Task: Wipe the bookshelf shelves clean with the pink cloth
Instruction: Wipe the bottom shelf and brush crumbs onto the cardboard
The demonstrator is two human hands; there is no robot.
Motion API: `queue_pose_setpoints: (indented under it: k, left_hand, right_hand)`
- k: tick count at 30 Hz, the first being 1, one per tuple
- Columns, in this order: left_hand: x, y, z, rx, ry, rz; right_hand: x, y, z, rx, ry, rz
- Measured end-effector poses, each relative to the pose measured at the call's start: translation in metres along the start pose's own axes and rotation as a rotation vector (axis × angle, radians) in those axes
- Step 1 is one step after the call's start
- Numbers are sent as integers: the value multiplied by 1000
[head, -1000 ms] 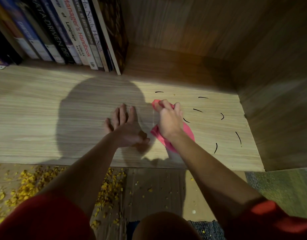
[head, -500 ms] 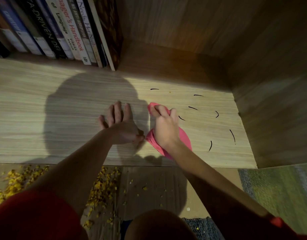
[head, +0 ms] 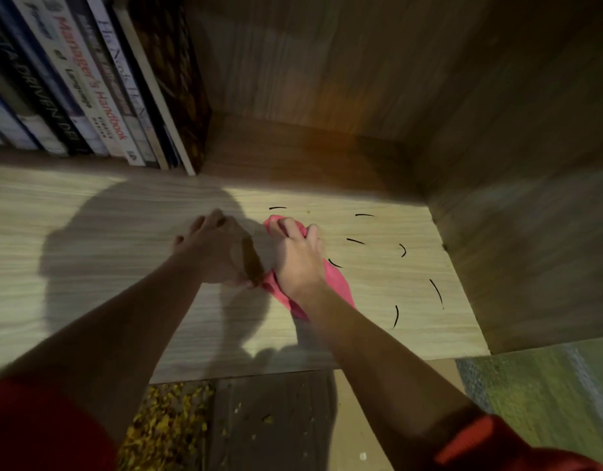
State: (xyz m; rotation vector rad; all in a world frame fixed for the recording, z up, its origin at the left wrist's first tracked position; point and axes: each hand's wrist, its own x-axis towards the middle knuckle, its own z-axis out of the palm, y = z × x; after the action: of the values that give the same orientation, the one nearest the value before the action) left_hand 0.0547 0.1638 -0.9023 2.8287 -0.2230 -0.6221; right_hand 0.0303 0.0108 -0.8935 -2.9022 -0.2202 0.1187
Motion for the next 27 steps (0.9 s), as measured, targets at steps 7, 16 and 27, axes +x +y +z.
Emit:
queue_pose_setpoints:
  k: [7,16,27]
  left_hand:
    - [10,-4,6,19,10,21]
    - [16,-10,11,67,-34,16]
    - [8,-5,9,-35,-36,-48]
  right_hand:
    - [35,-16,-9,-37,-5,81]
    - [30,-10,-18,-27,-37,142]
    - [18,-23,-14,27,-61,-15]
